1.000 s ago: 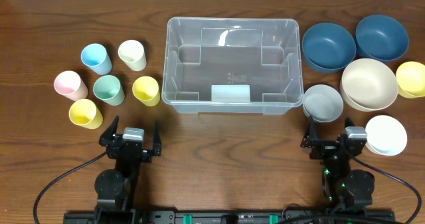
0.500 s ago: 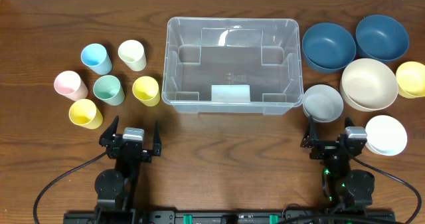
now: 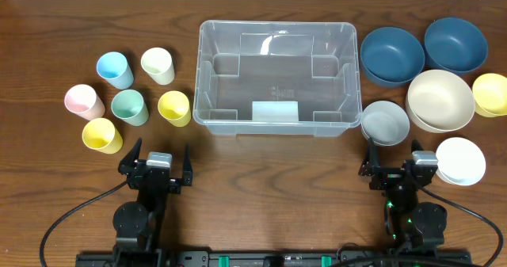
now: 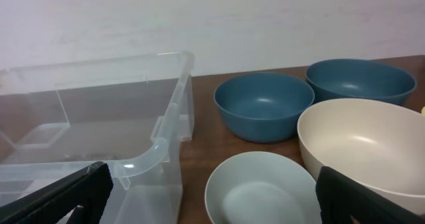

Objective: Pack container

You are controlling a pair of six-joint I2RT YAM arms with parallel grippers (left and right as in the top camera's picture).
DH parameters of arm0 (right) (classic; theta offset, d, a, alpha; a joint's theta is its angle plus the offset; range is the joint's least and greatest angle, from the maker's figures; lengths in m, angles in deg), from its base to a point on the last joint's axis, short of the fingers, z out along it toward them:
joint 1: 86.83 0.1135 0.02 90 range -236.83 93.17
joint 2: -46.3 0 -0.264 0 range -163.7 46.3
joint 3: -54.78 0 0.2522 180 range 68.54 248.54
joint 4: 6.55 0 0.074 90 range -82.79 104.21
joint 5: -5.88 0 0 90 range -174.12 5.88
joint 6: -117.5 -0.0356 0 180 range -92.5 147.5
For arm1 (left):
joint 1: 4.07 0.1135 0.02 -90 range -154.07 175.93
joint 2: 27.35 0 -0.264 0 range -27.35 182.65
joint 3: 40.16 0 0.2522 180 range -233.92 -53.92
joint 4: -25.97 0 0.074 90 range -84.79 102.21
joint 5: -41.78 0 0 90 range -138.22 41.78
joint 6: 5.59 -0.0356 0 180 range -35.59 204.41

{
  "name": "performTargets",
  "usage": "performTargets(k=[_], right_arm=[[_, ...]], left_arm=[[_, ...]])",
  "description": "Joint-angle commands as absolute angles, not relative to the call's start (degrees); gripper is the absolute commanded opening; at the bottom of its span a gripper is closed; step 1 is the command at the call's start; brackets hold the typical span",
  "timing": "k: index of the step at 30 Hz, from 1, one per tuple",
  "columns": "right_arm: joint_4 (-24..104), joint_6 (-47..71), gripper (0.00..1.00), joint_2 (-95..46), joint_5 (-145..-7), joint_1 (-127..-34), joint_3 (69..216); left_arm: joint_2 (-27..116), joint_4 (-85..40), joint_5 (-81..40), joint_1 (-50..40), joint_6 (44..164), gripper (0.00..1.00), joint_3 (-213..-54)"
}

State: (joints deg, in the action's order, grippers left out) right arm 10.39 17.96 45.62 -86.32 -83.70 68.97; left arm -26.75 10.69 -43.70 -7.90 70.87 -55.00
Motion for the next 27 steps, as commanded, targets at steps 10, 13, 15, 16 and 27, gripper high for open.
performTargets(k=[10,13,15,16,27], right_arm=[[14.42,18.35,0.99,43.58,-77.88,-84.20,77.18],[18.09,21.41,0.99,37.75,-78.12,-84.20,86.36],[21.06,23.27,0.99,30.93,-78.34,-84.24,95.06],[22.74,23.84,0.99,27.37,-78.34,-84.33,99.33],[66.98,23.97,0.99,-28.02,-78.69,-93.16,163.45]], left_arm=[[-27.08,8.57,-42.85,-7.62,70.71,0.98,-54.15],[-27.08,8.57,-42.85,-7.62,70.69,0.98,-54.15],[-27.08,8.57,-42.85,-7.62,70.71,0.98,-54.15],[-27.08,8.57,-42.85,-7.62,70.71,0.98,-54.15],[-27.08,8.57,-42.85,-7.62,70.71,0.98,-54.15]])
